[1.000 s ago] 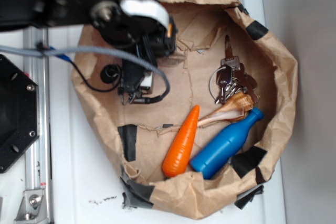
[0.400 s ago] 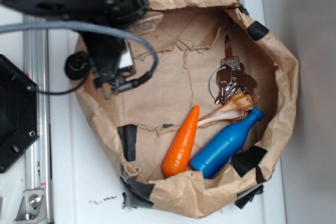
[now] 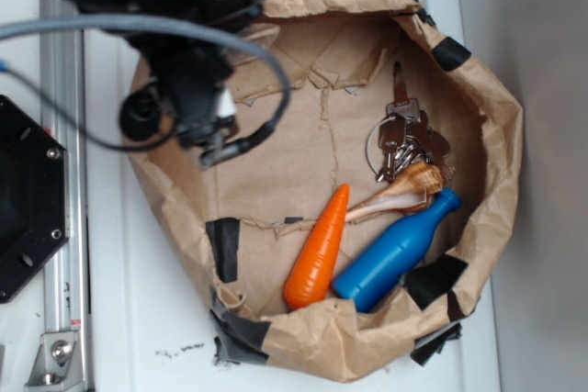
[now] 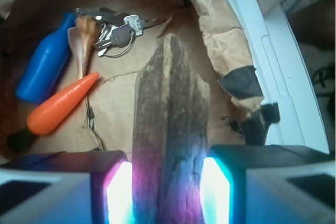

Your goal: Grab the wood chip.

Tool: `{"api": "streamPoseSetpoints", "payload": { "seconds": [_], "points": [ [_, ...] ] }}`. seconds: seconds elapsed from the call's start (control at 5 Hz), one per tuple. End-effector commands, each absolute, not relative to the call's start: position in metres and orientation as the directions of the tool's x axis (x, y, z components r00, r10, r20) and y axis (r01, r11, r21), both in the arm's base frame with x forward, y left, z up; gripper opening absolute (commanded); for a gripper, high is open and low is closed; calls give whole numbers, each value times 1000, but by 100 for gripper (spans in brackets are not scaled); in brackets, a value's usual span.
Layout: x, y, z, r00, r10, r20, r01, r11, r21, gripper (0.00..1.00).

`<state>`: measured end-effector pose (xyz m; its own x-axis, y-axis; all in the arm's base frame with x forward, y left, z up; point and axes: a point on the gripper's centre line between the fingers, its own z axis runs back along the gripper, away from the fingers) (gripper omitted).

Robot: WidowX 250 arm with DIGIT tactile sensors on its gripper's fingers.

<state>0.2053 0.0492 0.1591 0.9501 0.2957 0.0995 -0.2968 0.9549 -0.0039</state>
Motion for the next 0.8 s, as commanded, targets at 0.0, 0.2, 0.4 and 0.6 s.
{"api": "streamPoseSetpoints", "payload": {
  "seconds": [0.0,0.2,0.4,0.6],
  "points": [
    [218,37,164,927,360,102,-365,930,41,0],
    [222,35,164,916,394,78,-398,916,47,0],
    [227,36,165,917,396,40,-398,917,42,0],
    [236,36,163,906,423,20,-423,905,51,0]
  ]
}}
